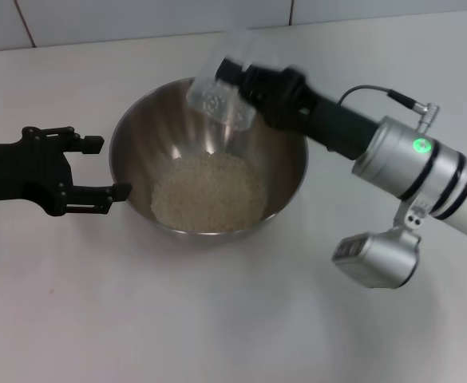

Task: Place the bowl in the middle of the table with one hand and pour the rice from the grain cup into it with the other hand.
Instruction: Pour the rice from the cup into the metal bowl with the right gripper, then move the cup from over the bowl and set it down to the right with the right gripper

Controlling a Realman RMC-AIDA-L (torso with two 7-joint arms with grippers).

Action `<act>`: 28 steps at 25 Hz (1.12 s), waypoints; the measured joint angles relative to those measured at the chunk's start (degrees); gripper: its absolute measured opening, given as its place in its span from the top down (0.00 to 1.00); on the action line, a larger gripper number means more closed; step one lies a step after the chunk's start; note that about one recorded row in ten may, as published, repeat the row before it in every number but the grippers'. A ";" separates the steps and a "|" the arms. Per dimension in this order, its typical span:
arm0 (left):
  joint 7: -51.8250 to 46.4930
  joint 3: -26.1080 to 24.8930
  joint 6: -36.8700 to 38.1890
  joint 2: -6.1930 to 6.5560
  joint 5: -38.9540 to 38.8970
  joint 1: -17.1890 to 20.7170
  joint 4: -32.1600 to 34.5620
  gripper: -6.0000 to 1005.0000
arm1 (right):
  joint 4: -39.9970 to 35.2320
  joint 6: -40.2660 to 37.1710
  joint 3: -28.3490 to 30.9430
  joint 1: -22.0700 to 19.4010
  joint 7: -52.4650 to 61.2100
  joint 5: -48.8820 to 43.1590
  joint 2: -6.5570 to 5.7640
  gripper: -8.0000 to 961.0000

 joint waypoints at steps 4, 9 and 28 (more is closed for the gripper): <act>0.00 -0.01 -0.15 0.00 0.00 -0.15 0.00 0.17 | 7.49 -5.84 12.95 1.55 16.45 -0.37 0.00 0.98; 0.00 -0.01 -0.25 -0.06 -0.01 -0.35 0.00 0.17 | 8.20 -6.14 28.54 -2.52 48.18 -0.26 -0.01 0.98; 0.10 0.52 -0.52 -0.09 0.26 -1.24 -1.20 0.17 | -7.19 42.13 26.67 -1.14 92.78 -9.03 -0.40 0.98</act>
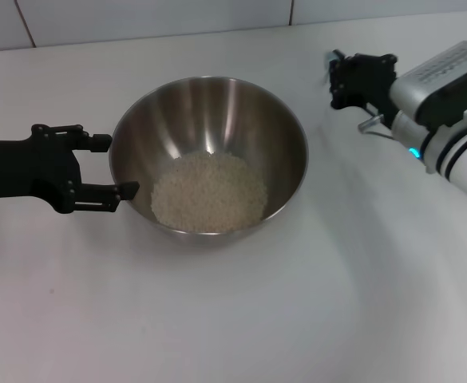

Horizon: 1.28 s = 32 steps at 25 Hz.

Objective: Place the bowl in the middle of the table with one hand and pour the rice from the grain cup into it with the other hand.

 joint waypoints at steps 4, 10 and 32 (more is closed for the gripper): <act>0.14 0.01 -0.02 0.01 0.00 -0.18 -0.30 0.17 | 0.60 2.43 -0.98 0.64 0.20 -0.03 0.24 0.98; 0.11 0.01 -0.02 0.01 0.00 -0.24 -0.31 0.17 | 1.84 2.78 -1.21 -0.14 0.05 -0.07 0.32 0.98; 0.15 0.01 -0.02 0.10 -0.01 -0.87 -1.19 0.17 | -6.17 -41.54 4.86 -20.51 15.35 -1.60 -0.32 0.26</act>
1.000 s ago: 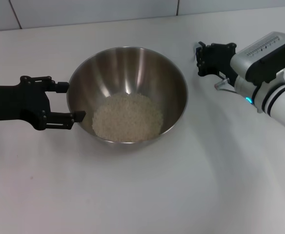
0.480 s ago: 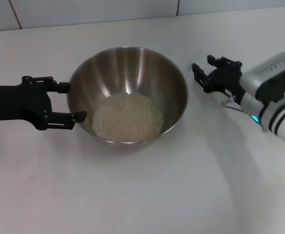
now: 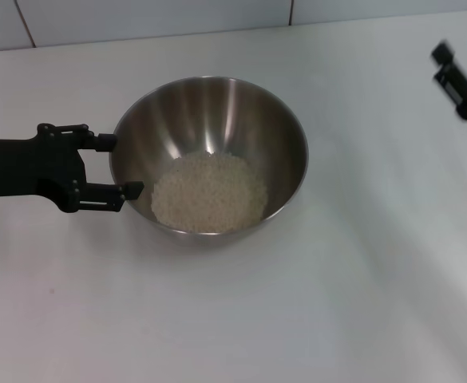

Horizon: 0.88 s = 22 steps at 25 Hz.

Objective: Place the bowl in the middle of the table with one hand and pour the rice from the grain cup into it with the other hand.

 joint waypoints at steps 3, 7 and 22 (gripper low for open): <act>0.21 0.00 -0.01 -0.04 -0.02 0.00 0.00 0.17 | -7.27 -2.42 -3.19 -0.03 5.95 -5.01 -0.07 0.21; 0.34 0.01 0.02 -0.16 -0.03 0.04 -0.12 0.17 | -24.29 -1.49 -9.67 0.91 17.34 -19.81 0.23 0.21; 0.35 1.05 0.00 -0.18 -0.26 -0.09 -0.53 0.17 | -58.02 6.41 -26.66 2.55 58.79 -44.55 0.73 0.21</act>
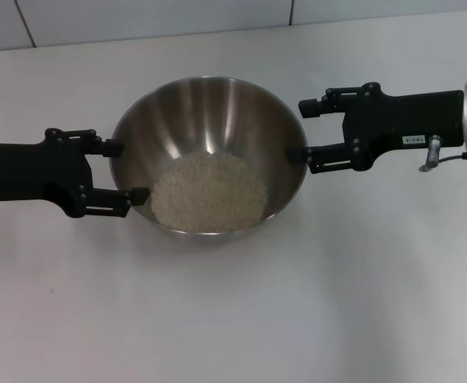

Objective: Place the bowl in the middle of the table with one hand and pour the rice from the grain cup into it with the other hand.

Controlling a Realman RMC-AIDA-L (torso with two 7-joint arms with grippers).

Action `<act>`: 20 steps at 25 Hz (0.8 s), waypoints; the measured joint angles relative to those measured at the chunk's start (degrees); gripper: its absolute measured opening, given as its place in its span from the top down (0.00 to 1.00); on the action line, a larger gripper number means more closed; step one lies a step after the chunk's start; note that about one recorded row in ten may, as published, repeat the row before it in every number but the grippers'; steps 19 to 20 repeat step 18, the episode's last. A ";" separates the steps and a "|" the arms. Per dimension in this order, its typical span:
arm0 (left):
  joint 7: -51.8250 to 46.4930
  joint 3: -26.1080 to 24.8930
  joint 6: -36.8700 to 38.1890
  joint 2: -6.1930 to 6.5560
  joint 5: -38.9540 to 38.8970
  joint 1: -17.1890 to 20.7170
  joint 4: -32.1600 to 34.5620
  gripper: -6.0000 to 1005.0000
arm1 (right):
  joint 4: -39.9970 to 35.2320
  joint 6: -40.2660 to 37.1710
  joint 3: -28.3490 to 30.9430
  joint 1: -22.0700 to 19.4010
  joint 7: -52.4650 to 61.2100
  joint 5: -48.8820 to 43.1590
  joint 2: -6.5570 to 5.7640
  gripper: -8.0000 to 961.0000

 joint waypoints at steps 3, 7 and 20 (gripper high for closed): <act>-0.02 0.01 0.00 0.00 0.00 0.17 -0.07 0.17 | -0.03 0.40 -0.06 0.05 0.13 -0.05 0.00 0.21; -0.04 0.00 0.00 0.00 0.07 0.26 -0.08 0.17 | 0.18 0.91 -0.13 0.05 0.20 -0.10 0.00 0.21; -0.11 0.01 0.02 0.00 0.20 0.29 -0.08 0.17 | 0.16 1.35 -0.32 -0.37 0.19 0.30 0.00 0.21</act>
